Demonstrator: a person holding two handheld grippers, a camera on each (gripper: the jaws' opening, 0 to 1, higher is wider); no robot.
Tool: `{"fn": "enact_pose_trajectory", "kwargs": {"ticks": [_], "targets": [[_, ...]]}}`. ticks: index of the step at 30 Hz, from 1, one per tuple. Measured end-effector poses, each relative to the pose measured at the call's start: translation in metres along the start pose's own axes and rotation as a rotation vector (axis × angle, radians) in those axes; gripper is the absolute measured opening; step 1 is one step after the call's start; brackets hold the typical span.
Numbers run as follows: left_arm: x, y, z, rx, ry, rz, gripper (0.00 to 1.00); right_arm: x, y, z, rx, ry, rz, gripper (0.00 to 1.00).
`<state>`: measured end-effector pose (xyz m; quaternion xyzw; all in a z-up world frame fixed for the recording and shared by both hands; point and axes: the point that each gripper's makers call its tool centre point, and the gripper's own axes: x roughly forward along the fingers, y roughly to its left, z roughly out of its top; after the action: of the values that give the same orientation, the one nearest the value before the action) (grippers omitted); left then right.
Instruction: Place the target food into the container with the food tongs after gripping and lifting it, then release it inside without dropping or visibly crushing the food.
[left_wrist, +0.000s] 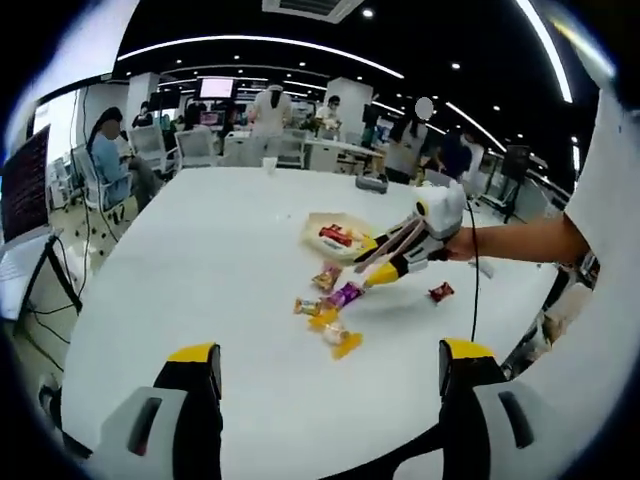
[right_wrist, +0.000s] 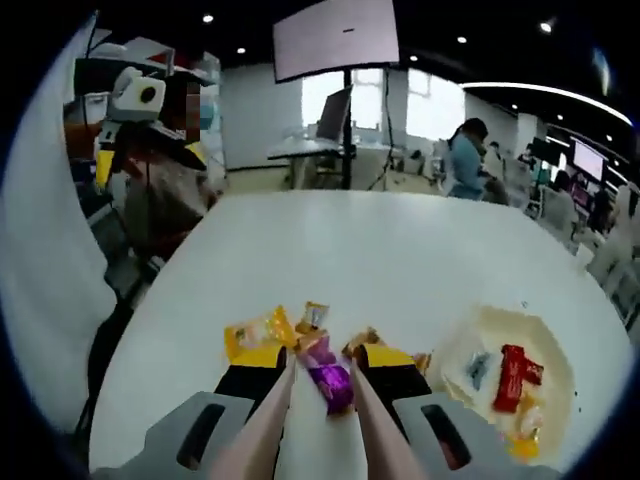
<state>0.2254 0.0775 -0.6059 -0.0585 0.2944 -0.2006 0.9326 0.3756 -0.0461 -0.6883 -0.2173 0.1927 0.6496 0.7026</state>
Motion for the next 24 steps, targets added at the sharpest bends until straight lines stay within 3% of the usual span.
{"fn": "enact_pose_trajectory", "kwargs": {"ticks": [3, 6, 9, 16, 18, 20, 23, 24], "targets": [[-0.001, -0.001, 0.006, 0.026, -0.004, 0.010, 0.90, 0.008, 0.001, 0.009, -0.030, -0.025, 0.041, 0.28], [-0.001, 0.004, 0.005, 0.014, -0.003, 0.031, 0.90, 0.016, 0.001, -0.002, -0.098, 0.034, 0.073, 0.28], [-0.001, 0.003, 0.005, -0.002, -0.006, 0.029, 0.90, 0.025, -0.001, -0.008, -0.076, 0.053, 0.095, 0.28], [-0.004, 0.007, -0.003, 0.002, 0.026, 0.050, 0.90, 0.036, 0.006, -0.021, -0.132, 0.094, 0.194, 0.28], [-0.004, 0.009, -0.005, 0.001, 0.032, 0.059, 0.90, 0.038, 0.007, -0.028, -0.197, 0.123, 0.211, 0.27], [-0.004, 0.010, -0.005, -0.001, 0.035, 0.063, 0.90, 0.041, 0.010, -0.033, -0.185, 0.137, 0.228, 0.26], [-0.004, 0.011, -0.004, 0.006, 0.040, 0.065, 0.90, 0.040, 0.010, -0.033, -0.090, 0.141, 0.217, 0.23], [-0.003, 0.011, -0.003, 0.007, 0.042, 0.065, 0.90, 0.039, 0.010, -0.033, -0.106, 0.131, 0.210, 0.21]]}}
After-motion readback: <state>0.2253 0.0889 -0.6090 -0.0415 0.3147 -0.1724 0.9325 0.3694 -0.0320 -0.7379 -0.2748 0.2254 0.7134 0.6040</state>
